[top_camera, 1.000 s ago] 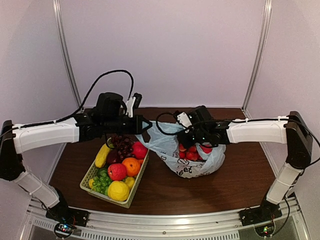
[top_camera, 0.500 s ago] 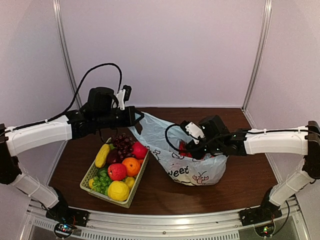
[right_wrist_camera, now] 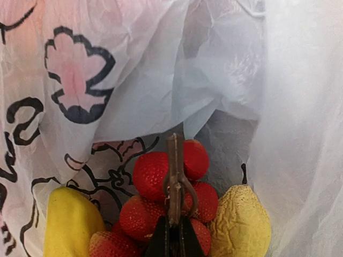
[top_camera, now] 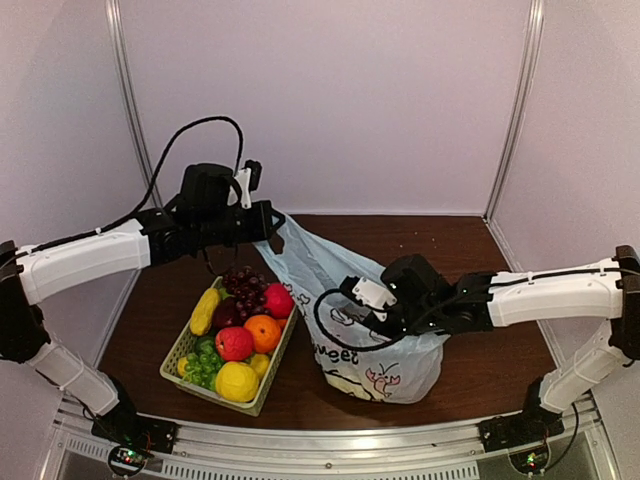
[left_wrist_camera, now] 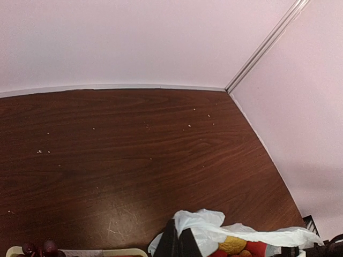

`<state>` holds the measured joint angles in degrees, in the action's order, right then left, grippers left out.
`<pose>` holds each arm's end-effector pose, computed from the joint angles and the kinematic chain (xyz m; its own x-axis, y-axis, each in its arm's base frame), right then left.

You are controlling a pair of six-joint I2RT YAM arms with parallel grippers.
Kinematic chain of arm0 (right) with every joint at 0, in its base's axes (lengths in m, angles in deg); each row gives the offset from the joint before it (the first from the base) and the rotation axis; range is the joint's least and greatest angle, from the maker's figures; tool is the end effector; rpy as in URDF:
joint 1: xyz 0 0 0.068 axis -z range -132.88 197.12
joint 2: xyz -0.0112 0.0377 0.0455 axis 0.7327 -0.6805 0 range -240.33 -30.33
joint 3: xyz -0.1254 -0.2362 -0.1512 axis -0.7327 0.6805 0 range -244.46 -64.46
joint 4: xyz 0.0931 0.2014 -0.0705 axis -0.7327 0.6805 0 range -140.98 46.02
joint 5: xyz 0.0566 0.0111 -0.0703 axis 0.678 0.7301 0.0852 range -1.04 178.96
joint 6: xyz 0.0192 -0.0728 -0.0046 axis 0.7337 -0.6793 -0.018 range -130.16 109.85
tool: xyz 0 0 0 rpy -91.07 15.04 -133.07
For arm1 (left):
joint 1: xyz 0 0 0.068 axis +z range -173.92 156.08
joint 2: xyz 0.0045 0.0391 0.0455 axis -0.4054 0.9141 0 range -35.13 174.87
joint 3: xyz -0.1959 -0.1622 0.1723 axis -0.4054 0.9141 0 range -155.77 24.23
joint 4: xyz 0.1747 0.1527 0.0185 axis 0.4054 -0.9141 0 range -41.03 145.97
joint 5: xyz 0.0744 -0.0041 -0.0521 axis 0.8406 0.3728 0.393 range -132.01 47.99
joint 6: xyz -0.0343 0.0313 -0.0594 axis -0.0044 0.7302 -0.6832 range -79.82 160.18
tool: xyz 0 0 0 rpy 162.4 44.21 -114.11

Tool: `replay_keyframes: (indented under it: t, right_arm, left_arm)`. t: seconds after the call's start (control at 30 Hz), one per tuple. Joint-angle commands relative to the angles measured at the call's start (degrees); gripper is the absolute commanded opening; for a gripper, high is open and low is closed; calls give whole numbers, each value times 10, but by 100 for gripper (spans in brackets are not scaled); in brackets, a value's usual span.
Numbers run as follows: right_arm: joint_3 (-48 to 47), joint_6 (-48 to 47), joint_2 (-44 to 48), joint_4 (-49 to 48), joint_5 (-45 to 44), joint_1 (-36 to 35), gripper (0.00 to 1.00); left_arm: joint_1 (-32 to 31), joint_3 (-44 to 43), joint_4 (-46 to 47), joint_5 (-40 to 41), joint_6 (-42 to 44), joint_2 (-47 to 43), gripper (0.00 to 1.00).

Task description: Untie the knot of the plastic bag and take out the fruit

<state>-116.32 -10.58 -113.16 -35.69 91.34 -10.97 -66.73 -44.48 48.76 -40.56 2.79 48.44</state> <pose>0.1523 0.2494 0.2524 -0.3755 -0.6171 -0.6916 -0.8661 0.4992 0.0248 0.2477 -0.2275 0.3625 -0.6210 -0.2521 -0.7422 0.3588 0.7504 -0.5552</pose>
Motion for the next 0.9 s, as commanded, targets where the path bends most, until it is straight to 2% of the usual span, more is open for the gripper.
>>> replay_keyframes:
  t: [0.0,0.1,0.27,0.4,0.57,0.73,0.87]
  right_arm:
    - [-1,4,-44,57,-65,0,0]
    - [1,20,-63,53,-65,-1,0]
    - [-19,33,-28,41,-43,0,0]
    - [-48,58,31,14,-26,0,0]
    - [-18,102,113,-70,-13,0,0]
    - [-3,124,145,-116,-3,0,0]
    - [-9,133,141,-135,-12,0,0]
  left_arm:
    - [22,-6,32,43,9,-19,0]
    - [28,5,42,40,12,-39,0]
    - [28,17,23,-4,17,-28,0]
    - [28,65,47,-46,8,-25,0]
    - [28,98,64,-65,4,-28,0]
    - [24,100,107,-125,17,-20,0]
    - [6,81,117,-139,31,-3,0]
